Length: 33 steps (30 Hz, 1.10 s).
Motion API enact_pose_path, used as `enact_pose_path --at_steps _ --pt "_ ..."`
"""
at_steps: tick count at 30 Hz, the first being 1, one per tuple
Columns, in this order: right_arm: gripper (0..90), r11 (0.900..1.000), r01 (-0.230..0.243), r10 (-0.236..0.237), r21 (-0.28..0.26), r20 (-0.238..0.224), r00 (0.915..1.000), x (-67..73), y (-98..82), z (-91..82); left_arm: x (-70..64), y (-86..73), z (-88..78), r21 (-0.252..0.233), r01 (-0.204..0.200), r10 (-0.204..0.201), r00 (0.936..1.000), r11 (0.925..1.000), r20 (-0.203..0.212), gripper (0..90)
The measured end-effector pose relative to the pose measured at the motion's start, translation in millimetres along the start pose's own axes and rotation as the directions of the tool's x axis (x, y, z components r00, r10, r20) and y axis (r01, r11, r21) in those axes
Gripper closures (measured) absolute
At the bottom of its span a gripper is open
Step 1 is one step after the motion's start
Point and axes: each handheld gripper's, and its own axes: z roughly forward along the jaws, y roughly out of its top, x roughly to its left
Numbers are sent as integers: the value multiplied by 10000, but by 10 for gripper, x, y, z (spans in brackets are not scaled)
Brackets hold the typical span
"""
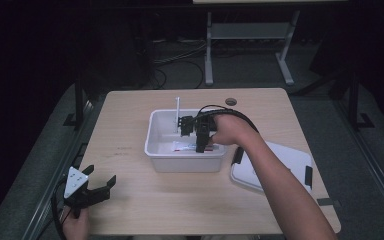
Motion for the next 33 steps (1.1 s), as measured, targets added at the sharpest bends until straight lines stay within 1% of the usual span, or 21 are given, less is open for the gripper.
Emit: enact_pose_path --at_steps 4,5,7,8,11,19,33 --pt "690 9999 -121 120 -21 -70 9999 -35 -16 31 2 -2 -2 -23 51 -51 10000 10000 -15 137" --pt "689 10000 -66 65 -38 -71 10000 -41 -18 40 1 -3 -1 -23 60 -60 10000 10000 -11 138" --pt "690 9999 -139 140 61 -116 9998 -42 -21 70 0 -2 1 -9 53 -53 10000 10000 7 137" --pt "690 9999 -103 104 93 -101 9999 -45 -22 86 -1 -2 2 -10 56 -56 10000 10000 9 138" --pt "690 9998 -183 183 5 -195 9996 -68 -29 123 -2 -2 1 -11 52 -52 10000 10000 9 138" --pt "689 9996 -268 269 31 -370 9990 -108 -34 243 3 -3 -2 -2 34 -34 10000 10000 -5 138" --pt "689 9988 -482 483 29 -631 9968 -177 -41 395 8 -4 -4 -3 41 -41 10000 10000 -4 138"
